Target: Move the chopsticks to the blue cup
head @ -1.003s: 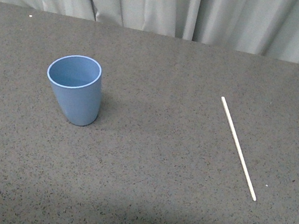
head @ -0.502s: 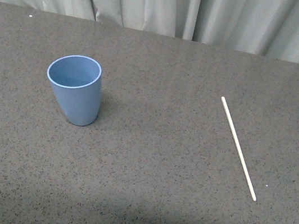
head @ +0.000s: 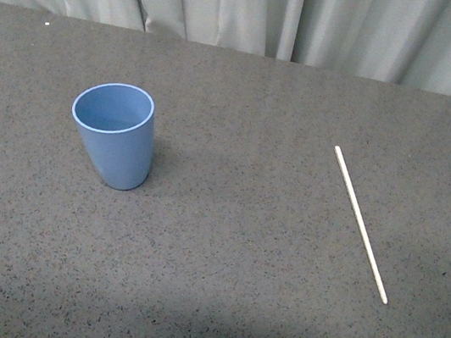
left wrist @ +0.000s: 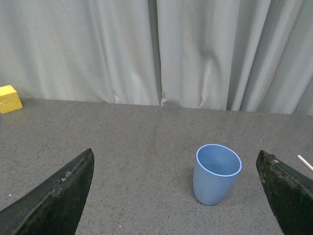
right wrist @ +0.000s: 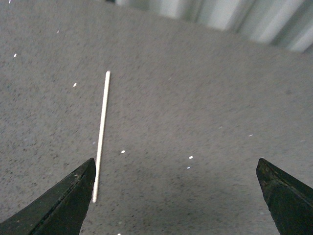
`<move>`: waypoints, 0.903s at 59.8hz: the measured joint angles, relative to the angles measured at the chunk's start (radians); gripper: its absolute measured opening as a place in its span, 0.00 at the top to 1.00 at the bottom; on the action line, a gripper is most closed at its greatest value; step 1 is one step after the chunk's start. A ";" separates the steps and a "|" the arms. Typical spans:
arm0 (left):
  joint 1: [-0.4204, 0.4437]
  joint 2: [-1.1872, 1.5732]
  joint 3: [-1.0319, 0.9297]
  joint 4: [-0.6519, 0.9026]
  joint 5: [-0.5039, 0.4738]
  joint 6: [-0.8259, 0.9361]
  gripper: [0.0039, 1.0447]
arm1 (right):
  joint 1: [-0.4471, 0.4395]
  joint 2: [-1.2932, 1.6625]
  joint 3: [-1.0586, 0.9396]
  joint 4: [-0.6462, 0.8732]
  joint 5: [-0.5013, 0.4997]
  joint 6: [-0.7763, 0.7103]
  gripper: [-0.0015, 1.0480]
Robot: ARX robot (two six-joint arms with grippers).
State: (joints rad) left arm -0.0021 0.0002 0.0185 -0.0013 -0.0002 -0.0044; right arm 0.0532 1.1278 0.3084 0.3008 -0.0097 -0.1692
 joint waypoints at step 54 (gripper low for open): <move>0.000 0.000 0.000 0.000 0.000 0.000 0.06 | 0.133 1.028 0.908 -0.475 -0.076 0.156 0.09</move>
State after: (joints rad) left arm -0.0021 0.0002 0.0185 -0.0013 -0.0002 -0.0044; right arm 0.1864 2.1563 1.2160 -0.1741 -0.0860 -0.0132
